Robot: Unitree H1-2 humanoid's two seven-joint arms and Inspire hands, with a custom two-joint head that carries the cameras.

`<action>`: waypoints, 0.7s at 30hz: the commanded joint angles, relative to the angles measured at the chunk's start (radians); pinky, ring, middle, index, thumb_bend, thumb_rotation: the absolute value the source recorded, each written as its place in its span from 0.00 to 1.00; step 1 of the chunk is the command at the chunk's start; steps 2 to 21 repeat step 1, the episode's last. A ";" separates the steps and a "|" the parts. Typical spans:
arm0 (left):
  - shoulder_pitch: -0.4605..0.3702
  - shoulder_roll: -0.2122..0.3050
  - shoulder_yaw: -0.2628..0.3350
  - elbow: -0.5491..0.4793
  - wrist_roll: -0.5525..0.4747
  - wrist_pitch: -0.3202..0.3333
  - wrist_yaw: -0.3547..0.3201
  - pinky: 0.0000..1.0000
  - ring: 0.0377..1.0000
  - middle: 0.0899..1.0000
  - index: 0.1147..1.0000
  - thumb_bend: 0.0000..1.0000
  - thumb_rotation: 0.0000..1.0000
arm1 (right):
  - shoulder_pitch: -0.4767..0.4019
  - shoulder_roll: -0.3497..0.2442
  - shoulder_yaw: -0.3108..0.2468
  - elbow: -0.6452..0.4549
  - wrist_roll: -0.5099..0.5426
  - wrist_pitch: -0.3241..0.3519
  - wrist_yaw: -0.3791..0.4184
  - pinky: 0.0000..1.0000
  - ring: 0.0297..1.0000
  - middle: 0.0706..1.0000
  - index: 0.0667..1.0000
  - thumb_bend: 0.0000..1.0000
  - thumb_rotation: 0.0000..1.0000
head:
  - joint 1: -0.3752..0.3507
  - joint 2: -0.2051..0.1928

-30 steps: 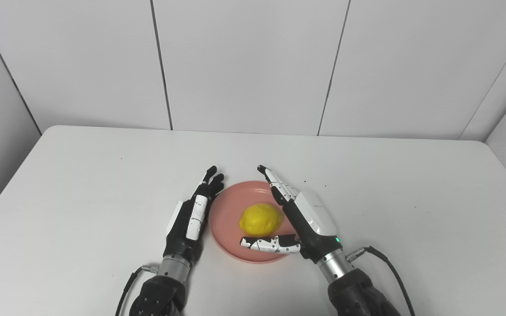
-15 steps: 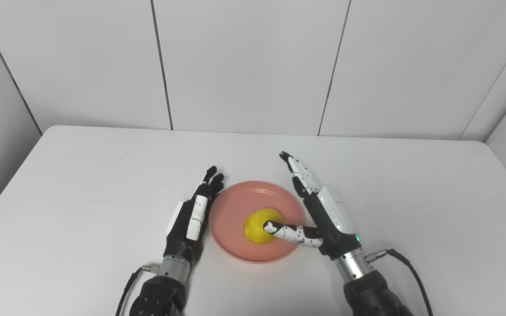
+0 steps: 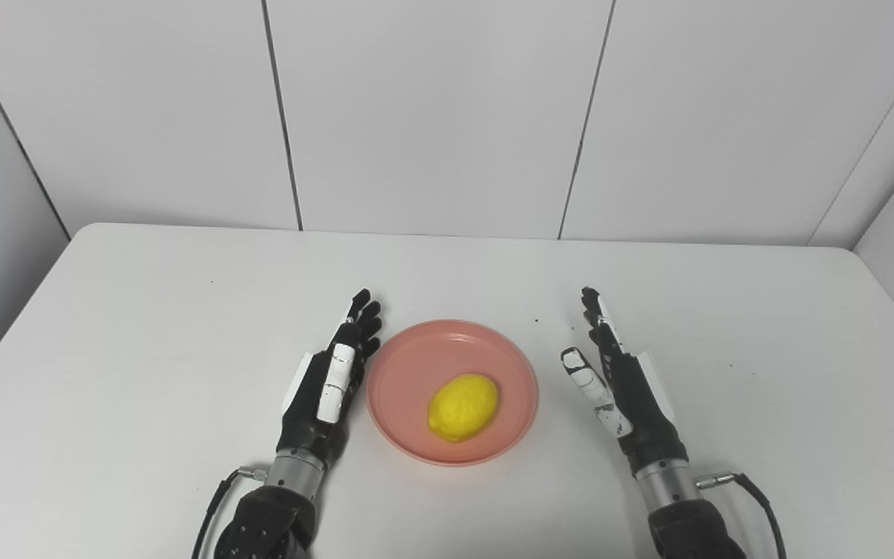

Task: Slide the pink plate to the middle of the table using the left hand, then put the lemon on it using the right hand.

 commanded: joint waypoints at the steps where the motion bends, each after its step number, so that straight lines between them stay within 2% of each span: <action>1: -0.011 0.005 0.008 0.015 0.016 -0.056 0.015 0.98 0.98 0.97 0.98 0.76 1.00 | -0.011 0.008 0.001 -0.022 -0.029 0.036 -0.018 0.98 0.98 0.98 0.98 0.74 1.00 | -0.003 0.002; 21: -0.011 0.005 0.008 0.015 0.016 -0.056 0.015 0.98 0.98 0.97 0.98 0.76 1.00 | -0.011 0.008 0.001 -0.022 -0.029 0.036 -0.018 0.98 0.98 0.98 0.98 0.74 1.00 | -0.003 0.002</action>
